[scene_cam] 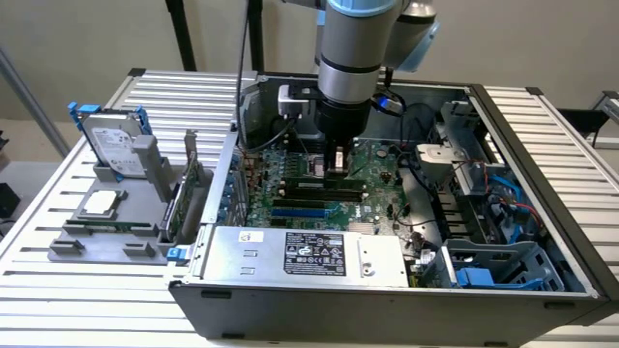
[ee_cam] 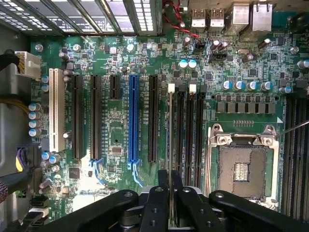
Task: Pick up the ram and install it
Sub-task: 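Insert the ram into the slot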
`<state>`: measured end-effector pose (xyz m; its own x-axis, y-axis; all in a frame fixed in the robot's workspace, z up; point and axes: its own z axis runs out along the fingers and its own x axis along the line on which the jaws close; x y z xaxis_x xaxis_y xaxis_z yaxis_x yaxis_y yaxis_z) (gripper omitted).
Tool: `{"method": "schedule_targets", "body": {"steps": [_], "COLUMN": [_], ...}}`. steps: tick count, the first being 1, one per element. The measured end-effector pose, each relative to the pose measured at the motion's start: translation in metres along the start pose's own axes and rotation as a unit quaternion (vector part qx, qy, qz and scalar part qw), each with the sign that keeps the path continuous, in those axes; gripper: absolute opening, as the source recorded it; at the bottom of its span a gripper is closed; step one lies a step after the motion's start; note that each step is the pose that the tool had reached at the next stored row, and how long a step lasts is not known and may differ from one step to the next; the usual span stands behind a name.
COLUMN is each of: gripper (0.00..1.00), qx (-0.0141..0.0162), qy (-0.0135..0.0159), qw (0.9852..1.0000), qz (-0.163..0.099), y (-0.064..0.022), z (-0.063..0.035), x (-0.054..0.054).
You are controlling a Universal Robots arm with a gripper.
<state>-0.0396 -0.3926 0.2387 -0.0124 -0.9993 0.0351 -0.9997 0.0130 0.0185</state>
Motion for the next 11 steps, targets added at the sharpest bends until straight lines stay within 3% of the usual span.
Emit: {"method": "schedule_targets", "body": {"steps": [4,11], "gripper": [0.14,0.14], "qx": [-0.0002,-0.0003], "qy": [0.0007,0.0006], "qw": [1.0,1.0], "qz": [0.0,0.0], "y": [-0.0001,-0.0001], "z": [0.0055,0.0066], "x": [-0.0011,-0.0012]}}
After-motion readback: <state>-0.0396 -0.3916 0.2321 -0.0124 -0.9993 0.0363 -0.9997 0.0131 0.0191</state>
